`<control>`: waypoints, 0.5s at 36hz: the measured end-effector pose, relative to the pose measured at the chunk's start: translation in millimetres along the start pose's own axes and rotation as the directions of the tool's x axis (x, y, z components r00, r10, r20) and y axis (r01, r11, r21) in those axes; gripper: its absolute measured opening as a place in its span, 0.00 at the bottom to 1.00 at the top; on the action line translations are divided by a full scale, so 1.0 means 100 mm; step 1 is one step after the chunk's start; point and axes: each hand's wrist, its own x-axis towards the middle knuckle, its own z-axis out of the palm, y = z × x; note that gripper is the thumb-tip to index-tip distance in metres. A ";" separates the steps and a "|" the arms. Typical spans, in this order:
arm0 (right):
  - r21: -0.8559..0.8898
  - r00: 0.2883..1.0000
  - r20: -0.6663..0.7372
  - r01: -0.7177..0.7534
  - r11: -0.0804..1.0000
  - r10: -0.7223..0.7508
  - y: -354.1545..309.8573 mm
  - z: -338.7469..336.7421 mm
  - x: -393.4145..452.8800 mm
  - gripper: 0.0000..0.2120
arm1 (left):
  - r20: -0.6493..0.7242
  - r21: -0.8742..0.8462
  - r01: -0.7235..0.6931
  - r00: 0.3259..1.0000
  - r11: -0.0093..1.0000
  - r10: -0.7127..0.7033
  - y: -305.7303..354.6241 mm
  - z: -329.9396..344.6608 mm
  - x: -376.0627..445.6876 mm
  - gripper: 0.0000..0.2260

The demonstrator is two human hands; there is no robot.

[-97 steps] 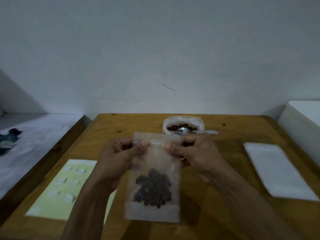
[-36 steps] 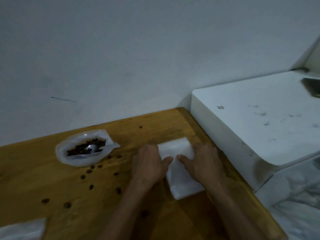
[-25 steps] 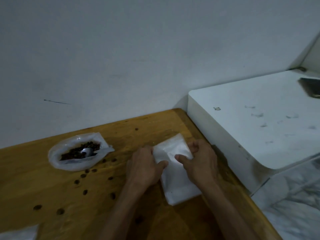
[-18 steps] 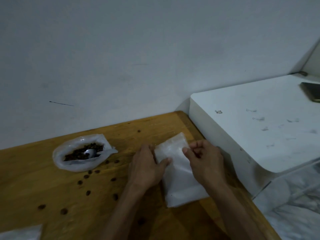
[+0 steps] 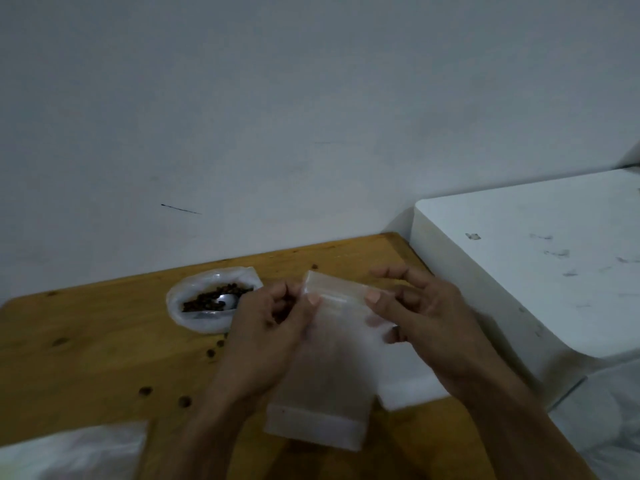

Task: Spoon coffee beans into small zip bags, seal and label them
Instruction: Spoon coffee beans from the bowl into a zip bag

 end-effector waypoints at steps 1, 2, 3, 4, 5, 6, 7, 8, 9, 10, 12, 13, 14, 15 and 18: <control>-0.020 0.999 0.045 0.016 1.000 -0.015 -0.02 0.08 0.01 0.12 | 0.008 0.021 -0.006 1.000 1.000 0.006 -0.01 -0.11 -0.04 0.08; -0.038 0.996 0.081 0.032 0.999 -0.028 -0.03 0.17 0.02 0.10 | 0.002 0.048 -0.007 1.000 0.999 0.007 -0.02 -0.20 -0.07 0.08; -0.045 0.993 0.112 0.043 0.998 -0.038 -0.04 0.27 0.02 0.07 | -0.016 0.082 -0.011 1.000 0.997 0.012 -0.03 -0.29 -0.10 0.08; -0.039 0.990 0.135 0.055 0.998 -0.050 -0.05 0.39 0.02 0.05 | -0.057 0.113 -0.012 0.998 0.993 0.018 -0.05 -0.37 -0.13 0.07; -0.028 0.987 0.149 0.069 0.997 -0.064 -0.06 0.51 0.02 0.05 | -0.127 0.162 -0.010 0.991 0.987 0.031 -0.07 -0.45 -0.15 0.04; -0.015 0.985 0.151 0.080 0.997 -0.077 -0.07 0.64 0.03 0.05 | -0.227 0.227 0.003 0.973 0.974 0.050 -0.09 -0.53 -0.17 0.02; -0.001 0.986 0.142 0.092 0.996 -0.091 -0.09 0.76 0.03 0.04 | -0.333 0.307 0.017 0.939 0.952 0.090 -0.11 -0.60 -0.19 0.06; 0.012 0.986 0.126 0.112 0.994 -0.112 -0.11 0.89 0.04 0.03 | -0.419 0.361 0.029 0.898 0.932 0.134 -0.12 -0.68 -0.22 0.09; 0.017 0.984 0.110 0.136 0.991 -0.137 -0.13 1.01 0.04 0.02 | -0.478 0.386 0.034 0.862 0.922 0.169 -0.11 -0.75 -0.26 0.10; 0.019 0.982 0.105 0.158 0.987 -0.159 -0.15 1.13 0.05 0.02 | -0.507 0.379 0.030 0.843 0.925 0.181 -0.09 -0.81 -0.29 0.11; 0.031 0.969 0.161 0.187 0.982 -0.190 -0.20 1.37 0.05 0.02 | -0.508 0.269 0.002 0.850 0.963 0.140 -0.06 -0.94 -0.36 0.16; 0.045 0.953 0.214 0.207 0.977 -0.212 -0.23 1.48 0.04 0.03 | -0.493 0.173 -0.012 0.864 0.985 0.097 -0.05 -1.00 -0.38 0.18; 0.060 0.932 0.269 0.236 0.970 -0.243 -0.26 1.59 0.03 0.04 | -0.478 0.075 -0.022 0.877 0.997 0.056 -0.04 -1.06 -0.40 0.19; 0.076 0.906 0.322 0.265 0.961 -0.275 -0.29 1.69 0.03 0.05 | -0.471 -0.005 -0.032 0.882 0.999 0.026 -0.04 -1.12 -0.40 0.20; 0.108 0.851 0.433 0.278 0.955 -0.296 -0.36 1.94 0.05 0.11 | -0.513 -0.116 -0.070 0.858 0.991 0.000 -0.06 -1.33 -0.41 0.21</control>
